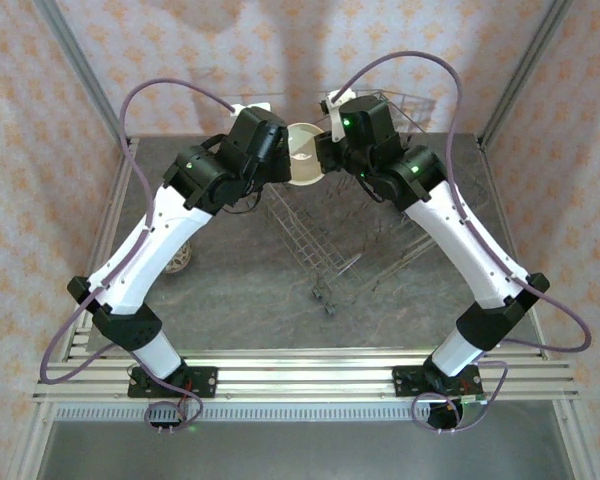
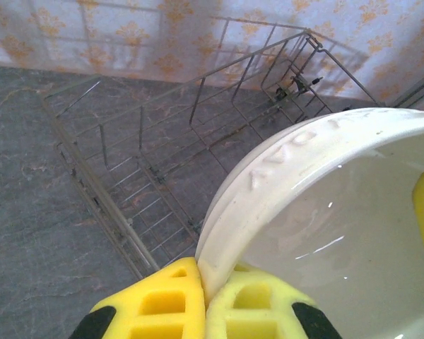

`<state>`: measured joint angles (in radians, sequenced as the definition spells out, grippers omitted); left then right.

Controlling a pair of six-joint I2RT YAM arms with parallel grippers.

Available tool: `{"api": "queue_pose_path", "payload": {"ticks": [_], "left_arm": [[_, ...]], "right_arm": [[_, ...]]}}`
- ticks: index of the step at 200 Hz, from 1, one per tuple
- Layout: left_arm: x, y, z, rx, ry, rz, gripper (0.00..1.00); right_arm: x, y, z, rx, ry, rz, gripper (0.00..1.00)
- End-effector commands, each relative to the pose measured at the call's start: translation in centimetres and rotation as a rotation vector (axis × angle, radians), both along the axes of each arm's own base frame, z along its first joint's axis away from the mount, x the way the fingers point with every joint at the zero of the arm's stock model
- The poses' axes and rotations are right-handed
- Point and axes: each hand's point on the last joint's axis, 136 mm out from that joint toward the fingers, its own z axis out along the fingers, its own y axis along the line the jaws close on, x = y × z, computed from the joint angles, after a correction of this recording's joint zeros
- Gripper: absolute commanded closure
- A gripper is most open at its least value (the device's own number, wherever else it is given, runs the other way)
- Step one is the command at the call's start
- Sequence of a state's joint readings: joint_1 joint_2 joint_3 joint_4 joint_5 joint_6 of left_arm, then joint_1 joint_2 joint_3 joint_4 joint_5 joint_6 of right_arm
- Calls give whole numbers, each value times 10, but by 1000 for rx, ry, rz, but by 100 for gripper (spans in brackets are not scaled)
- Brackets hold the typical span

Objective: Load the bowls into the dish rack

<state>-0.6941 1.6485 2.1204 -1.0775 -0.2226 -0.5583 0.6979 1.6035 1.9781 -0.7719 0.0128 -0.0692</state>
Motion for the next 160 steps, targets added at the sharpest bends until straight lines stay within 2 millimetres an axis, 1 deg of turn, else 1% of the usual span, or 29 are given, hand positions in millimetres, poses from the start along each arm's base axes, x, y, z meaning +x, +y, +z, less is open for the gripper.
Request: {"api": "queue_pose_path", "payload": {"ticks": [1,20,43,53,64,81,92,101,127,141,160], "left_arm": [[4,0,24,-43,-67,30,100],[6,-5,21,-56,-54,17,100],[6,-8,19,-54,-38,12,100],[7,-9,18,-56,-34,7,99],[7,-10,18,-61,-31,6,97],[7,-12,18,-69,-31,-2,92],[7,-16,19,-79,-32,-15,86],[8,-19,21,-85,-36,-27,77],[10,-22,32,-92,-61,-50,60],[11,-20,37,-93,-78,-43,53],[12,-16,37,-93,-87,-30,49]], "right_arm": [[0,-2,-3,-12,-1,-20,90],[0,-2,-4,-16,-1,-13,95],[-1,-3,-7,-27,1,-11,96],[-2,-3,-6,-29,-3,-13,99],[-2,-4,-7,-33,-5,-17,100],[-2,-7,-6,-34,-15,-25,100],[0,-8,-7,-42,-20,-30,100],[2,-12,-8,-58,-26,-50,100],[13,-34,-12,-124,-48,-170,100],[19,-47,-15,-137,-46,-228,100],[29,-66,-19,-104,-21,-290,100]]}}
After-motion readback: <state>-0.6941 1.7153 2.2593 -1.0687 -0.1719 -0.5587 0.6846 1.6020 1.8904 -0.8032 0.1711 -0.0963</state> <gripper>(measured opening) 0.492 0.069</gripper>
